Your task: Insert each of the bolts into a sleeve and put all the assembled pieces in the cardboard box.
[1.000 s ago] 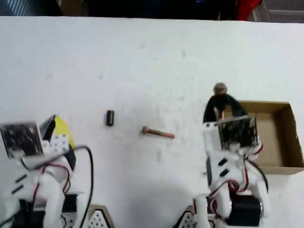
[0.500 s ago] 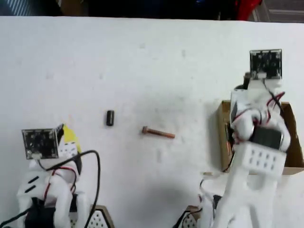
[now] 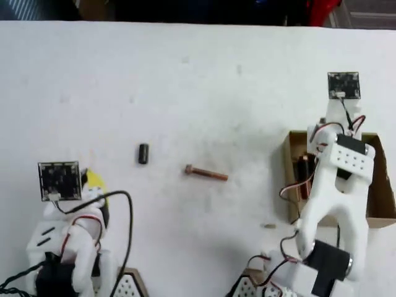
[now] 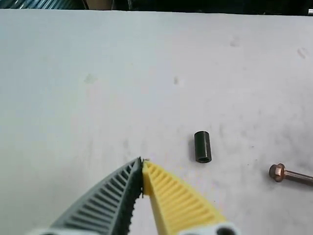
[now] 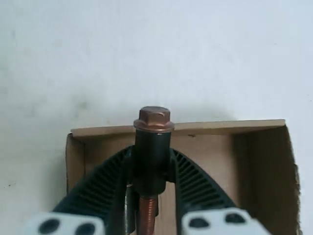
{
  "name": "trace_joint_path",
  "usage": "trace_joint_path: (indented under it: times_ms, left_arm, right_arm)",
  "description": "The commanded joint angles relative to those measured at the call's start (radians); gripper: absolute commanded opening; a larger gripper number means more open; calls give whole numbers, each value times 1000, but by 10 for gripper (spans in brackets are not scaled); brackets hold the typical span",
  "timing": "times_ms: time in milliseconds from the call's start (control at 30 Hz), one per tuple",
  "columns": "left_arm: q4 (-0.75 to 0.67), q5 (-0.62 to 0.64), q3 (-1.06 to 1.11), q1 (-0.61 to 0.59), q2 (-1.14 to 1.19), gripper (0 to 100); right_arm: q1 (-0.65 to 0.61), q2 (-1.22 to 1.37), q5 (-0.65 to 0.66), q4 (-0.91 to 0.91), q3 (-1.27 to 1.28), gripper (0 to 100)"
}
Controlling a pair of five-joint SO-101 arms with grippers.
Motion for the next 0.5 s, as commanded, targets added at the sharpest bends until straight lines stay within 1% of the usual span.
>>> trace_joint_path:
  times_ms: [0, 233, 367, 467]
  left_arm:
    - [6, -9, -8, -10, -5, 21]
    - [6, -3, -8, -10, -5, 21]
    - [6, -2, -6, -7, -5, 21]
    - [6, -2, -6, -7, -5, 21]
  right_arm:
    - [31, 47, 28, -25, -110, 17]
    - [134, 196, 31, -19, -167, 17]
    - [159, 266, 138, 33, -167, 17]
    - [156, 311, 186, 82, -167, 17]
